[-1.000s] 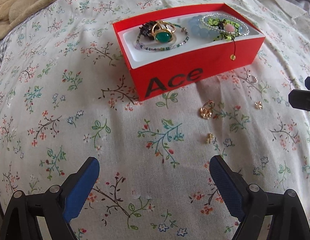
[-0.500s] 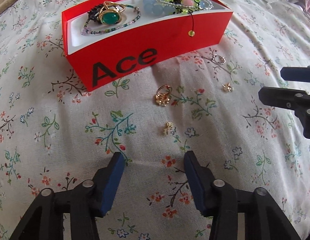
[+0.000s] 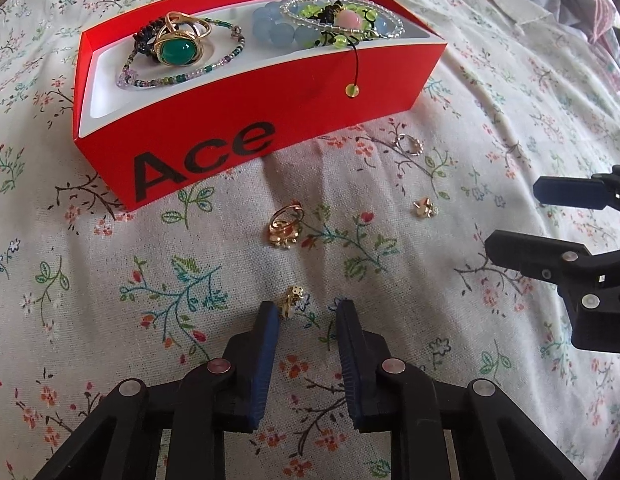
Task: Organize jewelry
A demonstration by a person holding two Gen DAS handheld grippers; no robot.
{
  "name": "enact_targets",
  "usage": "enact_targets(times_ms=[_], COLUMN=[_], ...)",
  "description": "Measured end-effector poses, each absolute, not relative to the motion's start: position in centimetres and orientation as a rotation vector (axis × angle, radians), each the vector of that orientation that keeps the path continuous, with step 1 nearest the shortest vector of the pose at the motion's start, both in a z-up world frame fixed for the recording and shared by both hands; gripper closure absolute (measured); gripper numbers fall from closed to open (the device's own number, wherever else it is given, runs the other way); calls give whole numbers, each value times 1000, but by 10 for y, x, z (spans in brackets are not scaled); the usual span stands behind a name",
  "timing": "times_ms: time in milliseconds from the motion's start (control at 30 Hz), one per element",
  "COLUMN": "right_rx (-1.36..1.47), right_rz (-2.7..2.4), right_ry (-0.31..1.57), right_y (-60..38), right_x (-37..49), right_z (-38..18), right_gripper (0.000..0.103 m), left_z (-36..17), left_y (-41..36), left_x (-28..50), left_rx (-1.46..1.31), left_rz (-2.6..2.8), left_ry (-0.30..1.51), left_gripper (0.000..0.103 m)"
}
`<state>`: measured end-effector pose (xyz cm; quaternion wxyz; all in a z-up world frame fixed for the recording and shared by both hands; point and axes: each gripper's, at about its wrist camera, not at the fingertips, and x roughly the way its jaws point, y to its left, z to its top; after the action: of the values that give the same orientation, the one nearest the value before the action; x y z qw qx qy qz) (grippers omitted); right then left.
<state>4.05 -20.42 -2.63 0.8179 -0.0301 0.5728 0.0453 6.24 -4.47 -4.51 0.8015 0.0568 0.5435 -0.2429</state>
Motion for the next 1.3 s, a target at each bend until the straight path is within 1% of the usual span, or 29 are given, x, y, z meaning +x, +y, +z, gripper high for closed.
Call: enact_targets(times_ms=[33,100,133,633,900,1000,1067,1167,1300], right_rx=[-64,-62,-61,-8,-21,-40,-52,-64,-72], right_rz=[96,97,97,136,162,177,192,209,219], right_ry=[1221,1222,1223,1248,1223,1211,1204,1197,1189], right_y=[-204,-205,-205,-195,-180,-172,-167,-162,-157], right_x=[40,40,40,50,58,60,61,63,65], right_z=[-26,-26,-26,-37,-40,-39,-39,-38,-38], right_gripper=[29,29,29,29,31,40,50,60,67], left_z=[-45,-46,-46,-33,-29,-29,-28,-28,-27], left_y=[-43,-42,-42,-23,-17,-15,-13,-13,-13], left_x=[62,63,64,64,62,62,62,63,63], left_rx=[123,127,129,105,99,95,92,88,89], left_rz=[-519,-512,-509,-461,-453,-451,-450,-447,-445], left_ry=[1164,1164,1164,1146,1143,1142,1142,1142,1140], left_gripper=[83,92,94,94,94,94,94,94,94])
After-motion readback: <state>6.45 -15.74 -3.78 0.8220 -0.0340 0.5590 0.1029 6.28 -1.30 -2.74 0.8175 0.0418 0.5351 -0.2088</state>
